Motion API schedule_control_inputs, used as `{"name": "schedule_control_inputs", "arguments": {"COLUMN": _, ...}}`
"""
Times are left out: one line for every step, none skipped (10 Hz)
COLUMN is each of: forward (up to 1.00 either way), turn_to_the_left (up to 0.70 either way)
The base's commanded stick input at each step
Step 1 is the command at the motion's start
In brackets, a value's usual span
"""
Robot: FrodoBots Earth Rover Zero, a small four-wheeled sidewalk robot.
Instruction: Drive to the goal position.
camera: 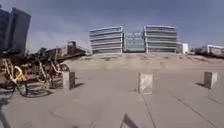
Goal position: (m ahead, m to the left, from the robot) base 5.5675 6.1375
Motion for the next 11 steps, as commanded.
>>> {"name": "schedule_control_inputs", "arguments": {"forward": 1.0, "turn_to_the_left": 0.0}}
{"name": "schedule_control_inputs", "arguments": {"forward": 1.0, "turn_to_the_left": 0.0}}
{"name": "schedule_control_inputs", "arguments": {"forward": 1.0, "turn_to_the_left": 0.0}}
{"name": "schedule_control_inputs", "arguments": {"forward": 1.0, "turn_to_the_left": 0.0}}
{"name": "schedule_control_inputs", "arguments": {"forward": 1.0, "turn_to_the_left": 0.0}}
{"name": "schedule_control_inputs", "arguments": {"forward": 1.0, "turn_to_the_left": 0.0}}
{"name": "schedule_control_inputs", "arguments": {"forward": 1.0, "turn_to_the_left": 0.0}}
{"name": "schedule_control_inputs", "arguments": {"forward": 1.0, "turn_to_the_left": 0.0}}
{"name": "schedule_control_inputs", "arguments": {"forward": 1.0, "turn_to_the_left": 0.0}}
{"name": "schedule_control_inputs", "arguments": {"forward": 1.0, "turn_to_the_left": 0.0}}
{"name": "schedule_control_inputs", "arguments": {"forward": 1.0, "turn_to_the_left": 0.0}}
